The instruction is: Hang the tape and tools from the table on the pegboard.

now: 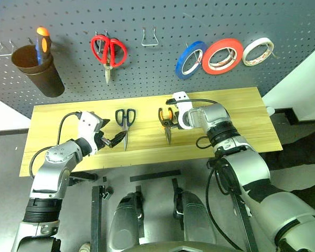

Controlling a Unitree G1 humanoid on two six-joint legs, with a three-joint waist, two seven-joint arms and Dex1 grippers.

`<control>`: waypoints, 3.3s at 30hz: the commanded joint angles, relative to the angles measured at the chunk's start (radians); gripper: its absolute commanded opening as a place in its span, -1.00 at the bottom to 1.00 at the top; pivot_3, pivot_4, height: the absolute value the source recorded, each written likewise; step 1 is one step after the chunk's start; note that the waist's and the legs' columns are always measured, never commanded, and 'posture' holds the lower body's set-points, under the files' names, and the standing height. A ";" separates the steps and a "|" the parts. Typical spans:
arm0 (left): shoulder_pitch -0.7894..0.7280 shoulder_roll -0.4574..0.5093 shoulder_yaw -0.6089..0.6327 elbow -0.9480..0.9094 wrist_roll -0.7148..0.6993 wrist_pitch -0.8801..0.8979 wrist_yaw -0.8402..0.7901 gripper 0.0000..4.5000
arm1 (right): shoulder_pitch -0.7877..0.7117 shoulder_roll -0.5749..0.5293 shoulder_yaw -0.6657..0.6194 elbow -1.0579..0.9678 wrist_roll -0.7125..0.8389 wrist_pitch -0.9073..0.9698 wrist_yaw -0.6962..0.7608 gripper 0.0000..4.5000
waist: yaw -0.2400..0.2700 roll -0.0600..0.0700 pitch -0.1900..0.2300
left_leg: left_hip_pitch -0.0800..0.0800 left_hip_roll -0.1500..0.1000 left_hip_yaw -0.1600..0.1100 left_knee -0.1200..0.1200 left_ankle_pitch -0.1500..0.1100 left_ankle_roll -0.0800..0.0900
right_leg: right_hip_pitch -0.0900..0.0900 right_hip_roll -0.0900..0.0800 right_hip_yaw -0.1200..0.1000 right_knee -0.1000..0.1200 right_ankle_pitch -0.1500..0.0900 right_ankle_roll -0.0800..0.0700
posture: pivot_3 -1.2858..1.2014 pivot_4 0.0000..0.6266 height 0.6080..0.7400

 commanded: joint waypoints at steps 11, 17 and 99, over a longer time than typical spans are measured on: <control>0.060 0.016 0.030 -0.097 -0.022 0.032 0.013 1.00 | -0.075 0.073 -0.011 0.133 -0.041 -0.118 -0.041 0.99 | 0.002 -0.001 0.029 | 0.000 0.000 0.006 -0.009 0.000 -0.001 | -0.005 -0.001 0.000 -0.002 0.000 0.000 | 0.15 0.37 1.00; 0.082 0.022 0.037 -0.108 -0.013 0.022 0.024 1.00 | -0.081 0.092 0.039 0.172 -0.104 -0.151 -0.021 0.99 | 0.004 -0.001 0.029 | 0.000 0.000 0.007 -0.009 0.001 -0.002 | -0.005 -0.002 0.000 -0.002 0.000 0.000 | 0.18 0.30 1.00; -0.051 0.011 0.257 -0.141 -0.254 -0.263 0.034 1.00 | -0.356 0.030 -0.189 -0.067 0.155 -0.612 0.054 -0.08 | 0.050 -0.022 -0.150 | -0.007 0.000 0.005 -0.006 0.006 -0.009 | -0.007 0.001 -0.005 -0.002 0.001 -0.001 | 0.17 -0.72 1.00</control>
